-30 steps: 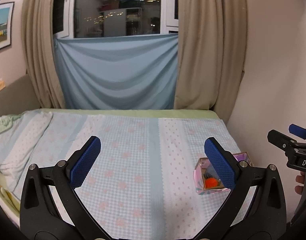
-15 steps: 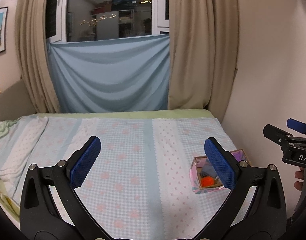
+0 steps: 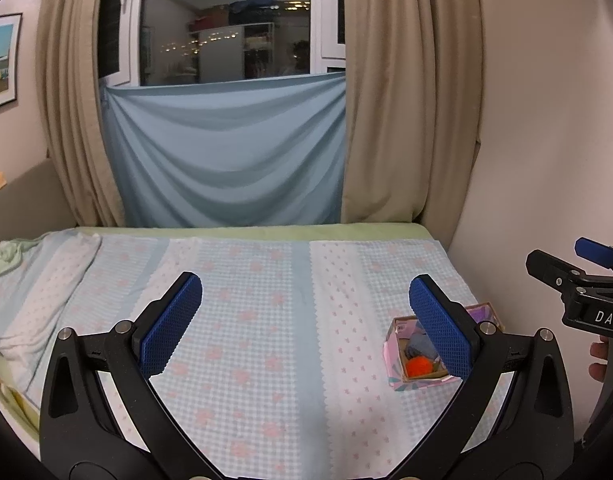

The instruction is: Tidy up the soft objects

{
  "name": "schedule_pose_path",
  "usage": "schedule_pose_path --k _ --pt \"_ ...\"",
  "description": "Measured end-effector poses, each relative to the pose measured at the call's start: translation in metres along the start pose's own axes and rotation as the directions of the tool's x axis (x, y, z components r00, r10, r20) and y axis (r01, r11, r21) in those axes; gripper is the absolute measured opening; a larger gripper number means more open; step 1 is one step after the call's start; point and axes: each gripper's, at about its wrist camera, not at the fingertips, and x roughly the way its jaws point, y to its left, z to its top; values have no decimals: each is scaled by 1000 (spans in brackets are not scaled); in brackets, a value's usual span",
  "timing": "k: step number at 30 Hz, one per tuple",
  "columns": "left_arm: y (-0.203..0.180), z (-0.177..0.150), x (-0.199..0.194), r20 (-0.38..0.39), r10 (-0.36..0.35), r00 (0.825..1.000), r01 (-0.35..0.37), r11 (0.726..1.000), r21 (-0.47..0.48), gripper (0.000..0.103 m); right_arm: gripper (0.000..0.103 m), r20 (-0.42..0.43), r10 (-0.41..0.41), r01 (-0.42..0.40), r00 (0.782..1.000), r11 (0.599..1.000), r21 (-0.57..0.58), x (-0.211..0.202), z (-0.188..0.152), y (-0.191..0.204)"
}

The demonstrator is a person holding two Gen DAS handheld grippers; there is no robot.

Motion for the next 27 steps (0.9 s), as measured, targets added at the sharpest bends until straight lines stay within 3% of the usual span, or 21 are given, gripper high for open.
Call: schedule_pose_path --k 27 --pt "-1 5 -3 4 -5 1000 5 1000 -7 103 103 6 -6 6 1000 1000 -15 0 2 0"
